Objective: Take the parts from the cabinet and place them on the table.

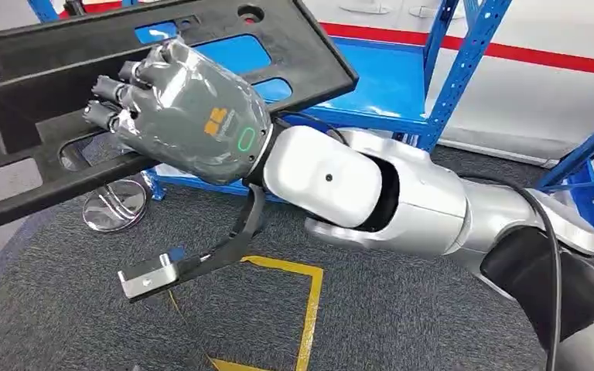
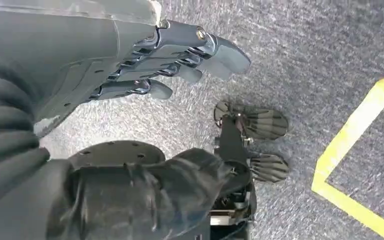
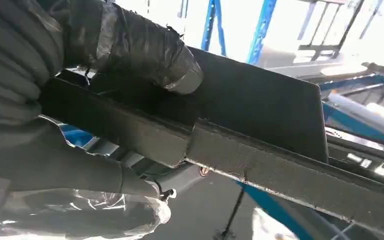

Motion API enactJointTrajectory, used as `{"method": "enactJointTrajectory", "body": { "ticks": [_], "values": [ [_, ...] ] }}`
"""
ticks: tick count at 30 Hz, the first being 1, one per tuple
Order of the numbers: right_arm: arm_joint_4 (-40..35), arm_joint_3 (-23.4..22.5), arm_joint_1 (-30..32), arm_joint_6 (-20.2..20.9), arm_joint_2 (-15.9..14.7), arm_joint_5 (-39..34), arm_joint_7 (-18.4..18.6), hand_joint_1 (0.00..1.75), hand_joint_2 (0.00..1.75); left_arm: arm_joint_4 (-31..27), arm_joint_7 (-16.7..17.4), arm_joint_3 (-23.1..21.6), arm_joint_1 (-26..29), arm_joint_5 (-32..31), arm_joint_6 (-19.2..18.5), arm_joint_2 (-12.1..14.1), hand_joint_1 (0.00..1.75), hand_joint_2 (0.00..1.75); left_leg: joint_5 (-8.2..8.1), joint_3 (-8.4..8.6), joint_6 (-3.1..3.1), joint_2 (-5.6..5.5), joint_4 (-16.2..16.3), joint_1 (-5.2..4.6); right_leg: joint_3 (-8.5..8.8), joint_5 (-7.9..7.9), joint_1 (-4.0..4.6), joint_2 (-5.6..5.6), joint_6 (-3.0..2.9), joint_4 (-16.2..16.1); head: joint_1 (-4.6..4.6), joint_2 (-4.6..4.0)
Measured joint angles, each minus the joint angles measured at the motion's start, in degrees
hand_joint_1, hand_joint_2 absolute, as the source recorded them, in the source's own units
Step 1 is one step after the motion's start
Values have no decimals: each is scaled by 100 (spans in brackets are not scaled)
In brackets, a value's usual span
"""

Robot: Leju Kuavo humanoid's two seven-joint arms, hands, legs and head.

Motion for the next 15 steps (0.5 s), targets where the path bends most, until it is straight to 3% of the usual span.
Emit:
{"method": "enactJointTrajectory", "body": {
  "ticks": [3, 4, 5, 6, 8, 9, 10, 11, 13, 14, 15],
  "values": [
    [-7, 0, 7, -6, -11, 0, 24, 175, 175, 0, 4, 0, 2, -7, 0, 6, 0, 175, 36, -6, -67, 18, -44, 56, 3, 31, 13, 23, -5, -51, 44, 0],
    [-7, 0, 11, -13, -11, 0, 26, 175, 175, 2, 2, -2, 3, -9, 2, 46, 0, 175, 7, 3, -92, 5, -55, 1, 49, 64, -64, 3, 6, -143, 56, 0],
    [-7, 0, 15, -13, -11, 0, 26, 175, 175, -4, 7, -2, 9, -7, 0, -2, 0, 175, -90, -42, -159, -13, 40, 18, 84, 89, -93, -2, 7, -191, 39, 0],
    [-7, 0, 0, -28, -11, 4, 33, 175, 175, -4, 4, -2, 6, -7, -4, 7, 0, 175, -262, -154, -215, -25, 311, 57, 90, 98, -119, -14, 1, -202, 33, 0],
    [-7, 0, 20, -52, -11, 9, 37, 175, 175, -2, 7, -2, 3, -13, -2, 7, 0, 175, -641, -543, -307, -23, 1170, 152, 82, 100, -138, -17, 6, -198, 24, 0],
    [-9, 0, 44, -55, -11, 13, 35, 175, 175, -2, 7, -2, 14, -13, -2, 9, 0, 175, -719, -704, -349, -22, 1494, 188, 79, 100, -148, -47, 8, -196, 35, 0],
    [-7, 0, 61, -59, -11, 33, 35, 175, 175, -2, 9, -2, 29, -15, 0, 9, 0, 175, -654, -758, -383, -20, 1572, 222, 77, 97, -166, -64, 13, -188, 22, 0],
    [-7, 0, 66, -59, -13, 72, 37, 175, 175, -2, 9, -2, 37, -17, -2, 13, 0, 175, -464, -678, -420, -17, 1367, 253, 76, 91, -195, -75, 31, -177, 29, 0],
    [-7, 0, 64, -61, -11, 116, 37, 175, 175, -2, 9, -2, 31, -46, -15, 22, 0, 175, 69, -232, -488, 59, 417, 302, 81, 60, -254, -118, 106, -131, 26, 0],
    [-7, 0, 60, -66, -11, 125, 37, 175, 175, -4, 11, -2, 18, -50, -24, 17, 0, 175, 175, -43, -524, 233, -25, 310, 80, 42, -246, -142, 158, -103, 22, 0],
    [-7, 0, 60, -74, -15, 142, 39, 175, 175, -4, 18, -2, -3, -57, -31, 20, 0, 175, 99, -7, -489, 286, -130, 208, 62, 33, -220, -154, 206, -75, -20, 0]
  ]
}}
